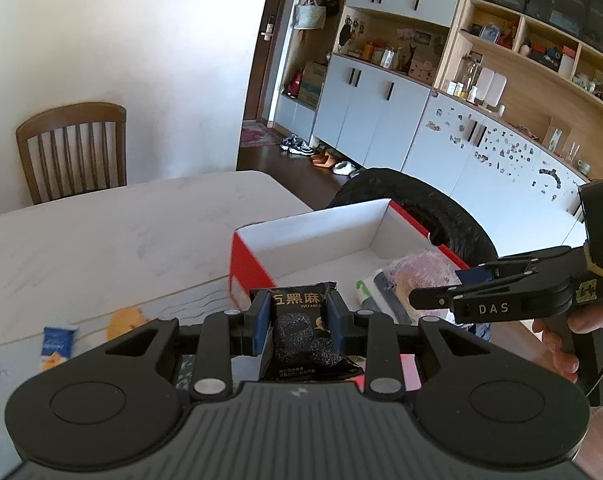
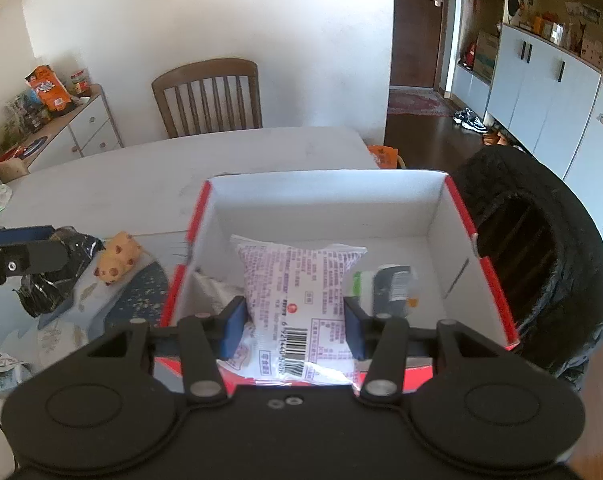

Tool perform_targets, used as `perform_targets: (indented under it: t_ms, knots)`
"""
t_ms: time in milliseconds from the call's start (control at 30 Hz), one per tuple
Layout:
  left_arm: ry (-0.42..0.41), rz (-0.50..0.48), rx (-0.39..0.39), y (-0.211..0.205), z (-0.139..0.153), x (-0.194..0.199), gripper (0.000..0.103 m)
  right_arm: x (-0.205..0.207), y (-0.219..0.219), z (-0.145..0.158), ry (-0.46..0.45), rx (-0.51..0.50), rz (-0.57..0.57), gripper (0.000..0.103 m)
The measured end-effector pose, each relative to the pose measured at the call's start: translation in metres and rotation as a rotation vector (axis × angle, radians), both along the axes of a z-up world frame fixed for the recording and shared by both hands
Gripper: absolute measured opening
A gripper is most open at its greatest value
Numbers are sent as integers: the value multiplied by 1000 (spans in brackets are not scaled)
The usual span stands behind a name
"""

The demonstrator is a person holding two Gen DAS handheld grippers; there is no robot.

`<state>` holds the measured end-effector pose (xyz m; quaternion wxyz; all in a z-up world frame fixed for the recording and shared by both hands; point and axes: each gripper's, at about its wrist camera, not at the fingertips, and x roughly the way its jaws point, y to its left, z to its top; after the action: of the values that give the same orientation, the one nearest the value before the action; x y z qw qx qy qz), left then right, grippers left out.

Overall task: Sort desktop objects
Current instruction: 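Carry both bags over the red shoebox and lower them inside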

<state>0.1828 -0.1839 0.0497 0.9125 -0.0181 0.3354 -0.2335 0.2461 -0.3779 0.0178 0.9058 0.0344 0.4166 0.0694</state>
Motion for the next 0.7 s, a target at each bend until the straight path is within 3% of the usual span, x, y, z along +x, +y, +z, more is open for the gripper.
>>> perform_targets:
  t_ms: [700]
  knots:
    - [-6, -140, 125, -98, -36, 41, 29, 48, -52, -26, 36, 19, -29, 49]
